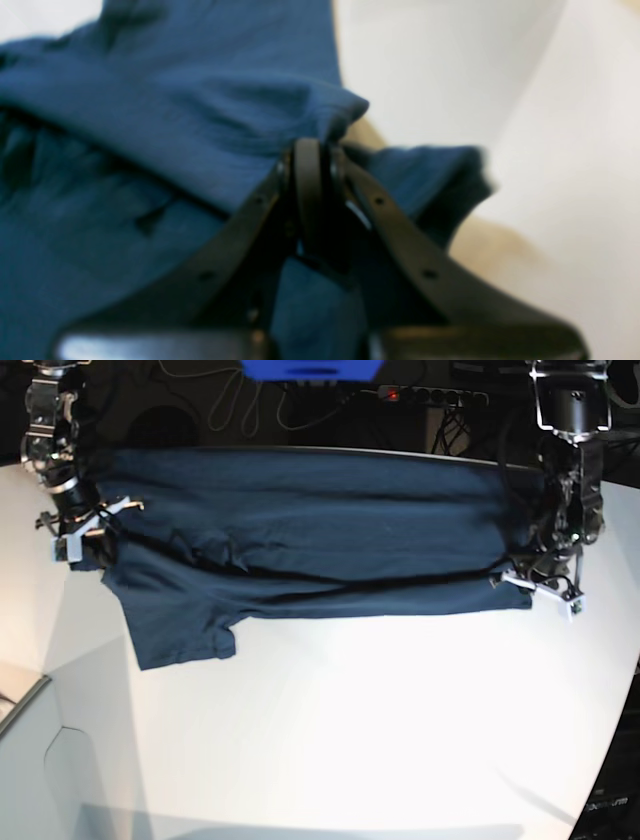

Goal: Layout the t-shirt on the table in an organized manner, then fold the t-shirt properly
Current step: 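Lift the hem edge with both grippers and fold it toward the collar, then regrasp the folded shirt edges with both grippers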

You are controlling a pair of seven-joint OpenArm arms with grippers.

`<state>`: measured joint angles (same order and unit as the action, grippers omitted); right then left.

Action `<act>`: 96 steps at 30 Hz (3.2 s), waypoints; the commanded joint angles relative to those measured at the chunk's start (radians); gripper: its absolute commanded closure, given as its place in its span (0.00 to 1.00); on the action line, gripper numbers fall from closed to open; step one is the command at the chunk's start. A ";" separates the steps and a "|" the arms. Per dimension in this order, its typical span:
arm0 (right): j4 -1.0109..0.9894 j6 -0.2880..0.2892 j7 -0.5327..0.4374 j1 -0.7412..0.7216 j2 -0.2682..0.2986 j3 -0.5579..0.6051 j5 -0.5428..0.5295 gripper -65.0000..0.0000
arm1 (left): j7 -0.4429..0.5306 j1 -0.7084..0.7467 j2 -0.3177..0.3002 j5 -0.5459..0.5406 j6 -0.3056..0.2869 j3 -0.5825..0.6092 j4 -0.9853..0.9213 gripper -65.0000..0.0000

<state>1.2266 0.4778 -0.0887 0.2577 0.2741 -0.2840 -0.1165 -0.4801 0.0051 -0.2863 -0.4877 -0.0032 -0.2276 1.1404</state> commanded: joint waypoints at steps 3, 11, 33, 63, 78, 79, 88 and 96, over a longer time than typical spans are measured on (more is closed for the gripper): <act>0.020 0.003 -0.032 0.013 0.021 -0.008 -0.013 1.00 | 0.014 -0.003 -0.015 0.002 -0.002 -0.005 0.016 1.00; 0.023 0.003 -0.026 0.035 0.024 -0.005 -0.012 0.95 | 0.005 0.023 -0.014 -0.004 -0.002 -0.005 0.031 0.87; 0.107 0.003 -0.029 0.032 -0.012 -0.090 -0.012 0.53 | 0.013 -0.078 -0.012 0.005 -0.002 -0.085 -0.020 0.50; 0.106 0.003 -0.026 -0.105 -0.012 -0.088 -0.012 0.52 | 0.014 -0.161 0.014 0.007 -0.002 -0.077 -0.136 1.00; -0.235 0.003 0.235 -0.461 0.015 0.068 0.137 0.51 | 0.014 -0.161 0.009 0.007 -0.002 -0.079 -0.136 1.00; -0.267 0.003 0.234 -0.473 0.015 0.068 0.162 0.50 | 0.014 -0.161 0.009 0.007 -0.002 -0.079 -0.136 1.00; -0.403 0.003 0.232 -0.510 0.012 0.068 0.246 0.38 | 0.014 -0.161 0.008 0.007 -0.002 -0.080 -0.136 1.00; -0.405 0.129 0.237 -0.493 -0.016 0.070 0.248 0.62 | 0.014 -0.161 0.008 0.007 -0.002 -0.080 -0.136 1.00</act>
<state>0.8181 0.5762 0.1165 -0.2253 0.2573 -0.2165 0.1200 -0.4828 -0.1390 -0.2630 -0.4793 -0.0032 -0.3035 0.9874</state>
